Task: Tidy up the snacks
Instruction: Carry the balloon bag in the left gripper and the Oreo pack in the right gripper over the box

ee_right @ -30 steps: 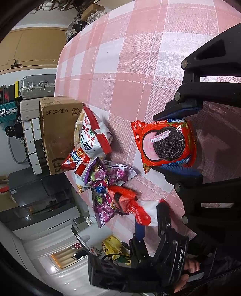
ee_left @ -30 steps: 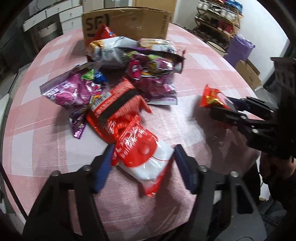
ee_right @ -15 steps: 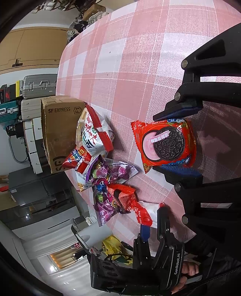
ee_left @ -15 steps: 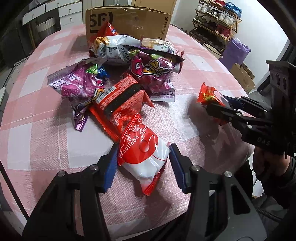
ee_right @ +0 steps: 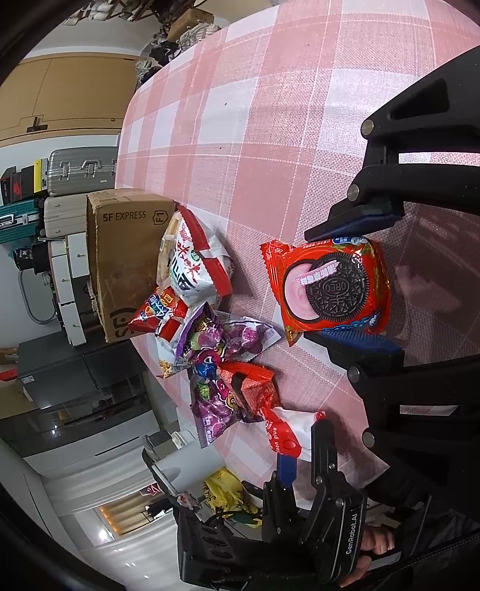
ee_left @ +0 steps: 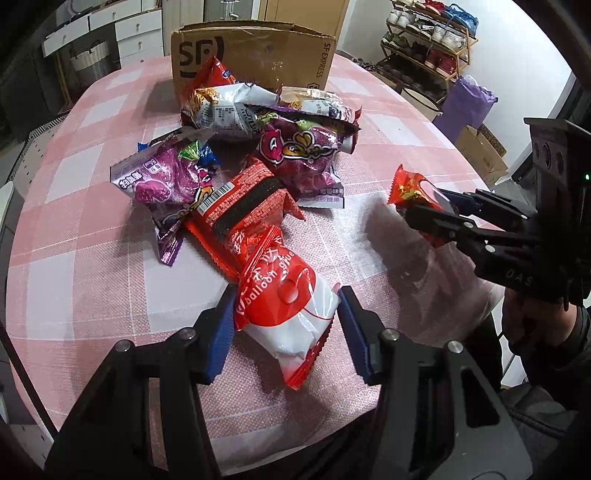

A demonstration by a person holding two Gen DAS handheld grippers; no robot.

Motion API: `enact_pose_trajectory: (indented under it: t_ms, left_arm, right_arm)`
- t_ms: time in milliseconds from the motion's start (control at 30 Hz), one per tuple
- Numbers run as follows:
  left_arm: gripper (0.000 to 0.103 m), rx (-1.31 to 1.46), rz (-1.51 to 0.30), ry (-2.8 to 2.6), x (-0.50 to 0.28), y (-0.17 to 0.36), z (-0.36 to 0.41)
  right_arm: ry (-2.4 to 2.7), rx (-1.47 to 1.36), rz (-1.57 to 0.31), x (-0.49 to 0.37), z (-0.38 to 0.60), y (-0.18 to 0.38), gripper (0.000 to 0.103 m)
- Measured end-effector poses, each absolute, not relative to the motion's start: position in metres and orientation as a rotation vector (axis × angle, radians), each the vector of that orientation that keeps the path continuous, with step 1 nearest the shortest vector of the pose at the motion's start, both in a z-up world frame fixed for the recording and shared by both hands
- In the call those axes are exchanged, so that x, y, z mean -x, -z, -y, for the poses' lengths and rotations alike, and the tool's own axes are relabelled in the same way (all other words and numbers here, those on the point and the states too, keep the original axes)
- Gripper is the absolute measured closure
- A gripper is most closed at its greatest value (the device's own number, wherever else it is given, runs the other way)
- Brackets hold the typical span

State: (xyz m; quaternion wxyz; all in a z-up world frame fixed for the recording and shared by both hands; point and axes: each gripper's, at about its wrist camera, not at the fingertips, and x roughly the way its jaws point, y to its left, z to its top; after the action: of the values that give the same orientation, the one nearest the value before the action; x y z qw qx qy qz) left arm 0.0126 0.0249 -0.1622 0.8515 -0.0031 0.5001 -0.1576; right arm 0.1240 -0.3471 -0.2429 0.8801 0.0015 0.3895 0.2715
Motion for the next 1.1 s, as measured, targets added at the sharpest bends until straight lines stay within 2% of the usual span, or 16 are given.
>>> enact_pose_trajectory:
  t_ms: [600,1100]
  left_arm:
    - [0.052,0.056,-0.971,0.336,-0.015,0.114,-0.055]
    - [0.052,0.008,-0.863,0.364,-0.068,0.047,-0.056]
  right_arm:
    - [-0.675,-0.079,-0.783,-0.124,0.333,0.214,0.058]
    - [-0.732,-0.104,-0.715,-0.162,0.325,0.164,0.058]
